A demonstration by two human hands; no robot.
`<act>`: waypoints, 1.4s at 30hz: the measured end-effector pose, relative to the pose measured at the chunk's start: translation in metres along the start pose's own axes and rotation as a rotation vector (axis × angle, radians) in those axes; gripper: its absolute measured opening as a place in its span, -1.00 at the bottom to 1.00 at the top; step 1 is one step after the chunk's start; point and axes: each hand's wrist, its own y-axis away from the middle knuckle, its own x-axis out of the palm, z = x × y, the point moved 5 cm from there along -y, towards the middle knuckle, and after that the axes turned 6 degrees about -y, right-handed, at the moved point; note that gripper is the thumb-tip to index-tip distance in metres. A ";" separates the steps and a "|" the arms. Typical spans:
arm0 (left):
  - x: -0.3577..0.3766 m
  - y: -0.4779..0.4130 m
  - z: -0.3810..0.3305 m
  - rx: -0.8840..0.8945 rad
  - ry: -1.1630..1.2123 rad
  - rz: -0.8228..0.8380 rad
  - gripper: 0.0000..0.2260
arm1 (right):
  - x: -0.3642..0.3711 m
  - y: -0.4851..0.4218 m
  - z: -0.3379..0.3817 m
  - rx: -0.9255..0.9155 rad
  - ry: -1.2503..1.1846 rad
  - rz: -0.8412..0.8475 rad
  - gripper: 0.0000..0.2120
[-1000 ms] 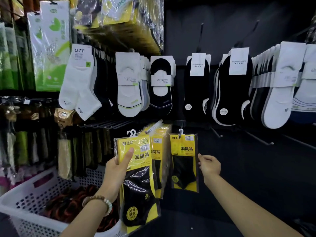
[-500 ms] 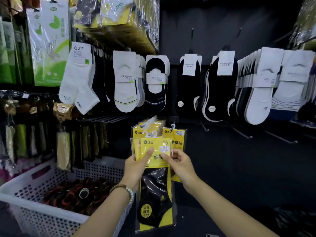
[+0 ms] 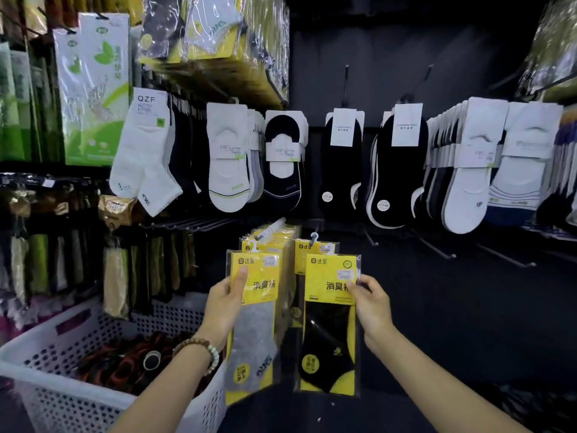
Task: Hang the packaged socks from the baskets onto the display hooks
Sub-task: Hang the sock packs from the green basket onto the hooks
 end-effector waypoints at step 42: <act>0.056 0.049 -0.008 -0.013 0.085 0.477 -0.55 | 0.046 0.044 0.057 -0.141 0.240 0.515 -0.92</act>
